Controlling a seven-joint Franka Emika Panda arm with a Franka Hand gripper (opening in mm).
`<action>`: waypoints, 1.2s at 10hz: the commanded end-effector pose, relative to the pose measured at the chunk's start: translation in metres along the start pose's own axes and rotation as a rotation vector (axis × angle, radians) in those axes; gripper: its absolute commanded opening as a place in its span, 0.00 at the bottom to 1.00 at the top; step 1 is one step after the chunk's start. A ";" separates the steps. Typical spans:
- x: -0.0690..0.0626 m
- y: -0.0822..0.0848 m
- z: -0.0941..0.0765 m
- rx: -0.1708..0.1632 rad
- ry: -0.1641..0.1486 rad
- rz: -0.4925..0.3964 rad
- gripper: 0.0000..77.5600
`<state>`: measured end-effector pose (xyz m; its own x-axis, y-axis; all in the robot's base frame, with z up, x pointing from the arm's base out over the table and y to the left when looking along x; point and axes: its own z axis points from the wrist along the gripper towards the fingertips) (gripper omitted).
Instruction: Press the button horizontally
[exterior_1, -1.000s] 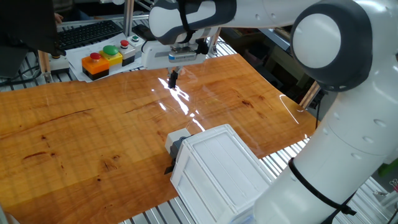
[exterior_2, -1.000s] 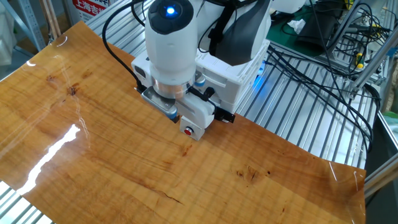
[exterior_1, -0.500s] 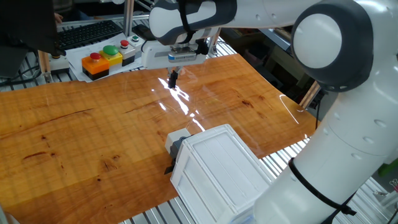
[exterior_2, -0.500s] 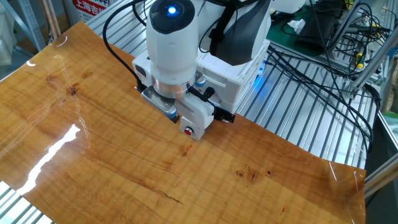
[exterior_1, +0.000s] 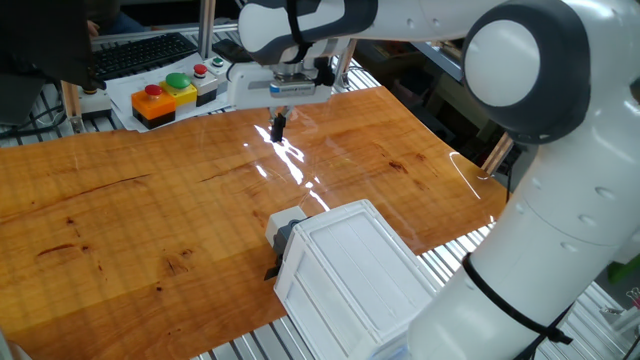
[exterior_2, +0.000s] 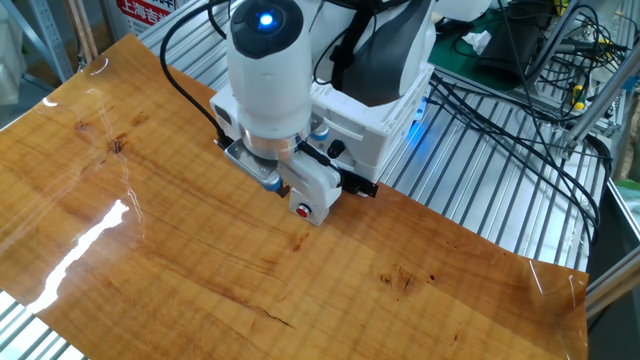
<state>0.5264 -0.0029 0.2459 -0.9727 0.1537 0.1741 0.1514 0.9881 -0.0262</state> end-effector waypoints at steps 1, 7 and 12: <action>0.000 0.000 -0.001 0.000 0.008 0.009 0.00; -0.004 0.004 0.005 0.029 0.062 -0.035 0.00; -0.007 0.003 0.029 0.037 0.087 -0.040 0.00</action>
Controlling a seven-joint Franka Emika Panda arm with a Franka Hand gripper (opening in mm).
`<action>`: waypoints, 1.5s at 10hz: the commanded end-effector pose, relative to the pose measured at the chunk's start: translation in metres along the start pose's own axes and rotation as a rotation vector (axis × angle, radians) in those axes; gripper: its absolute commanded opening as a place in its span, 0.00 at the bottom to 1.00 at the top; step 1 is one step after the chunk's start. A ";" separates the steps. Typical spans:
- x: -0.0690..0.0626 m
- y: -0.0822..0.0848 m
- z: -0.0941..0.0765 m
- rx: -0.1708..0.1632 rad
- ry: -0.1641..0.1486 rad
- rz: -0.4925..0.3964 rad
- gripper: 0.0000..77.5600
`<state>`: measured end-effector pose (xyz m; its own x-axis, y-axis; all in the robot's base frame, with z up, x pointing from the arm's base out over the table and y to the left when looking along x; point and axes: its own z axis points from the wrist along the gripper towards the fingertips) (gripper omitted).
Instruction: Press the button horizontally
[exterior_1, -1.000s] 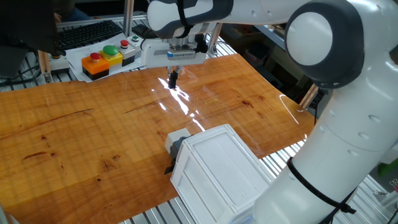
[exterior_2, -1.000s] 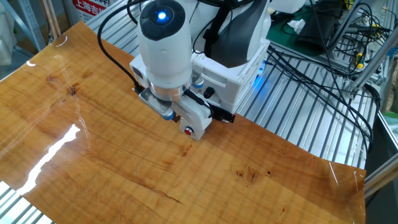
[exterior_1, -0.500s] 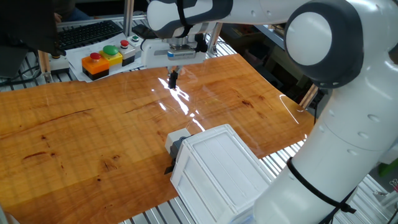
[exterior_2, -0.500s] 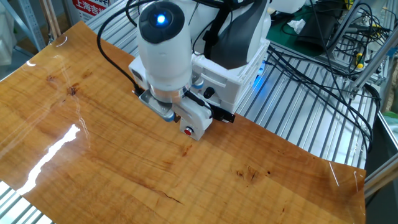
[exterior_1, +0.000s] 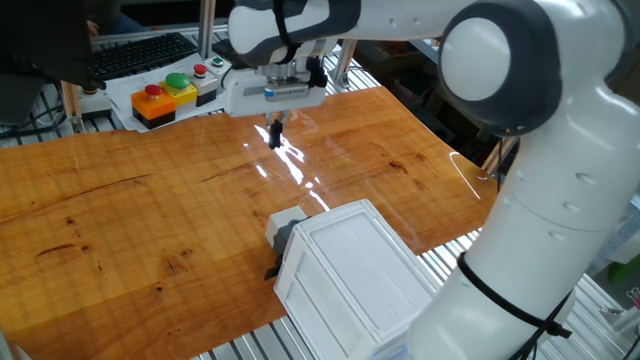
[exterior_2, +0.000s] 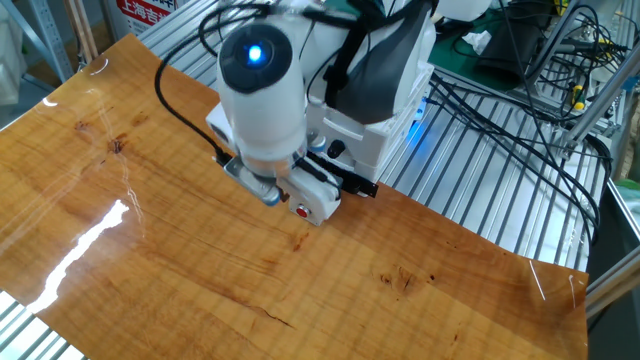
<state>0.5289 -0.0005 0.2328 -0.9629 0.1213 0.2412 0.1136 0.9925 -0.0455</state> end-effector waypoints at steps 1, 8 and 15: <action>-0.004 -0.001 0.020 0.013 0.028 -0.009 0.00; -0.013 0.009 0.052 0.031 0.037 -0.010 0.00; -0.018 0.013 0.082 0.061 0.031 -0.034 0.00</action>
<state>0.5288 0.0091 0.1566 -0.9561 0.0910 0.2785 0.0716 0.9943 -0.0791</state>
